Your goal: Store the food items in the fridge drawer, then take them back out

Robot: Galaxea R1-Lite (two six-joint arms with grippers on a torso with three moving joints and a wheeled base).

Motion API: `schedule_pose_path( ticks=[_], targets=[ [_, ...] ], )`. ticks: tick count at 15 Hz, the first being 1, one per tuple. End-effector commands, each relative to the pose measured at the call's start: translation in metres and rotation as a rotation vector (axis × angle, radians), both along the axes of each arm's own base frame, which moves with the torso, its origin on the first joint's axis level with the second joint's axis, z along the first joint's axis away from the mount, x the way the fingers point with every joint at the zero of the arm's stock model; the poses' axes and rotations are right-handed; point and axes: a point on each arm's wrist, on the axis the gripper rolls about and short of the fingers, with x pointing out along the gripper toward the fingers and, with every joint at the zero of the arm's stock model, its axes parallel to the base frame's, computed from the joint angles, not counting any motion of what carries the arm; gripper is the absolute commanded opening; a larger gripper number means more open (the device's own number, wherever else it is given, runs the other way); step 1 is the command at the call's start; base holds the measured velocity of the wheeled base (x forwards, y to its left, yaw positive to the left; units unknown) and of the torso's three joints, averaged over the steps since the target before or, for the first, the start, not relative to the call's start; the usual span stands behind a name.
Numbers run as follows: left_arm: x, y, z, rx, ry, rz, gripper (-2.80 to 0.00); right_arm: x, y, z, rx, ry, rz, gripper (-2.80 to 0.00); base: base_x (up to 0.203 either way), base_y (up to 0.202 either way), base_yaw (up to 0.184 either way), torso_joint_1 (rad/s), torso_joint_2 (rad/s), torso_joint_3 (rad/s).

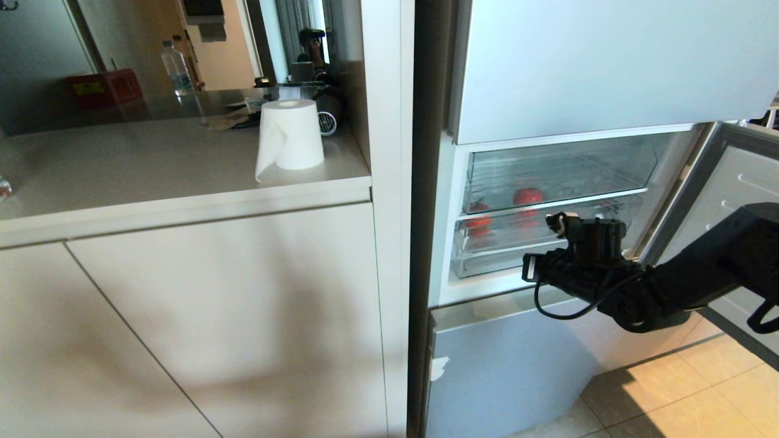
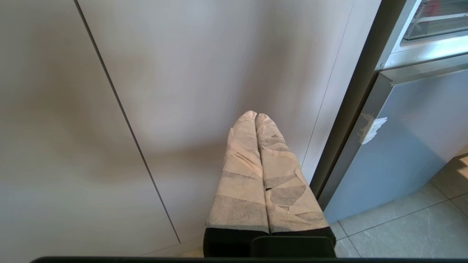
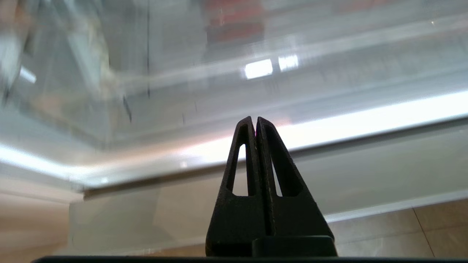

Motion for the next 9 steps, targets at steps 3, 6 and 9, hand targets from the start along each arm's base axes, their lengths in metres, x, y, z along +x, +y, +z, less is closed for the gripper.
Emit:
schedule_pose_path(
  ticks=[3,6,9],
  targets=[
    [0.0,0.0,0.0,0.0,0.0,0.0,-2.8,-0.062,-0.006,0.063,0.032,-0.102,0.031,-2.8,0.0,0.0,0.0,0.0,0.0,0.0],
    [0.0,0.0,0.0,0.0,0.0,0.001,-2.8,-0.159,-0.023,0.113,0.05,-0.217,0.057,-2.8,0.0,0.0,0.0,0.0,0.0,0.0],
    [0.0,0.0,0.0,0.0,0.0,0.001,-2.8,-0.274,-0.049,0.134,0.029,-0.365,0.031,-2.8,0.0,0.0,0.0,0.0,0.0,0.0]
  ],
)
